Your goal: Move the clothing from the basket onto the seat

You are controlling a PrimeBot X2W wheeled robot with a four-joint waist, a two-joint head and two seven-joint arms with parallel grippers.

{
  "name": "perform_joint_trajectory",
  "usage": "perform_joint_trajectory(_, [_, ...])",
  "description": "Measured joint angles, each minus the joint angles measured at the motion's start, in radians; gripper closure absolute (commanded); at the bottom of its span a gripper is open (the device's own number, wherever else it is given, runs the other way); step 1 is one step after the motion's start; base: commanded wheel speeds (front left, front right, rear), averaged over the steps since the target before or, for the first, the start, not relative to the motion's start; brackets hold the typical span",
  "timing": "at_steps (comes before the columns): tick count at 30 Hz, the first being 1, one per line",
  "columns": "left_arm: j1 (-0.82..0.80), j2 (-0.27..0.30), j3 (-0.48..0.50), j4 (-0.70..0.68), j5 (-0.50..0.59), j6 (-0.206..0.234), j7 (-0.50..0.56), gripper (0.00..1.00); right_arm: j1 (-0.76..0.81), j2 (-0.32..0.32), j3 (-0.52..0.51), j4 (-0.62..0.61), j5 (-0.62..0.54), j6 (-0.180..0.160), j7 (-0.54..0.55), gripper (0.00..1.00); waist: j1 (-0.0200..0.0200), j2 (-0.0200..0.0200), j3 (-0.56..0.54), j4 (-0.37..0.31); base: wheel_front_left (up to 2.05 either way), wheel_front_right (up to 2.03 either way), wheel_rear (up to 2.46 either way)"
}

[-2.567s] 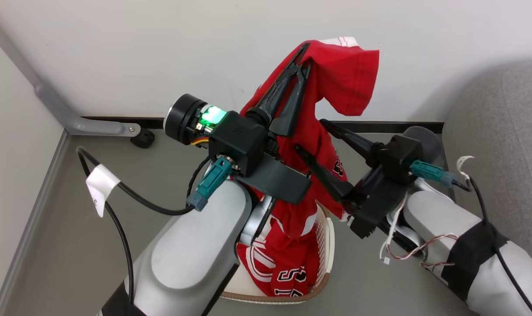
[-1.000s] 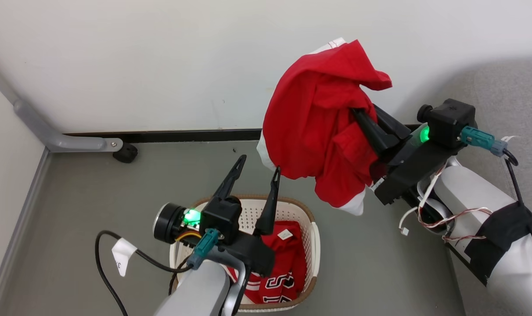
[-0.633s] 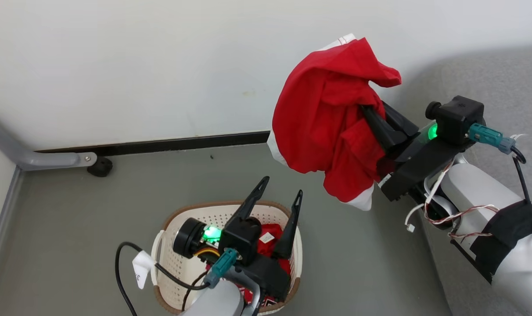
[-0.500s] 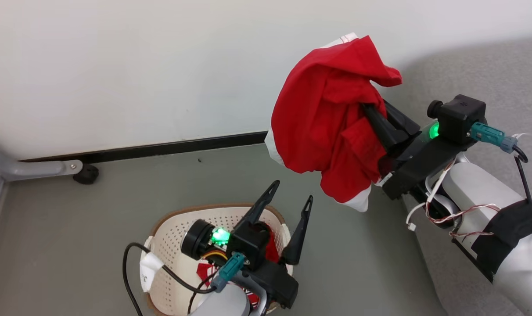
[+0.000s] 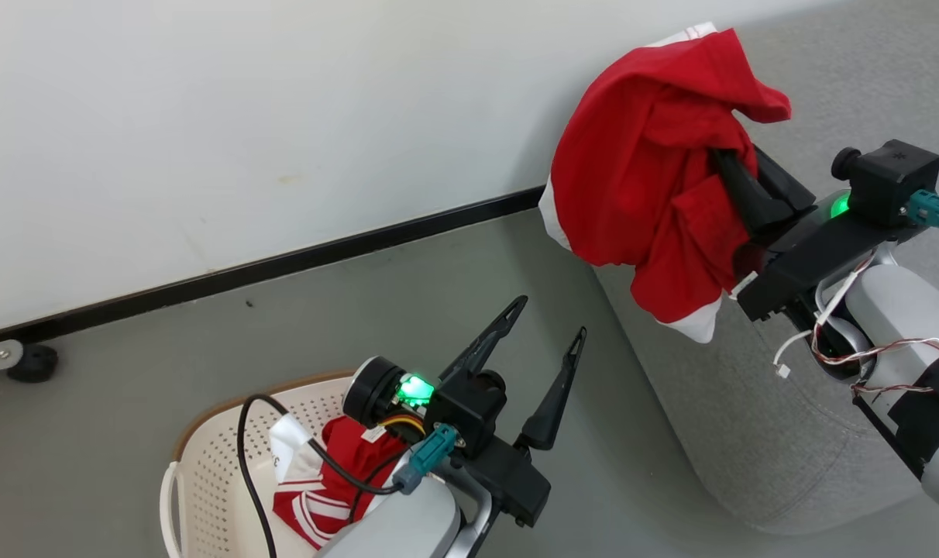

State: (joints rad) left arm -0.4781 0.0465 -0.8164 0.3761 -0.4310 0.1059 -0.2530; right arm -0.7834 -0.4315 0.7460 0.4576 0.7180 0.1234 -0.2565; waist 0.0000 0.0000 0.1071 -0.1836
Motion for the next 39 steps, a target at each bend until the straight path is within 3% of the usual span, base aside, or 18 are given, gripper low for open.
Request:
perform_joint_trajectory(25, [-0.094,0.001,-0.099,0.043,-0.09,0.01,0.0,0.0,-0.011,-0.051,-0.108,0.036,0.03,0.0,0.0,1.0,0.0,0.0,0.059,-0.285,0.0,0.0,0.0])
perform_joint_trajectory(39, [-0.093,0.008,-0.183,0.035,-0.139,0.017,0.0,0.0,-0.033,-0.21,-0.28,0.075,0.05,0.0,0.0,1.0,0.0,0.0,0.138,-0.317,0.0,0.0,0.0])
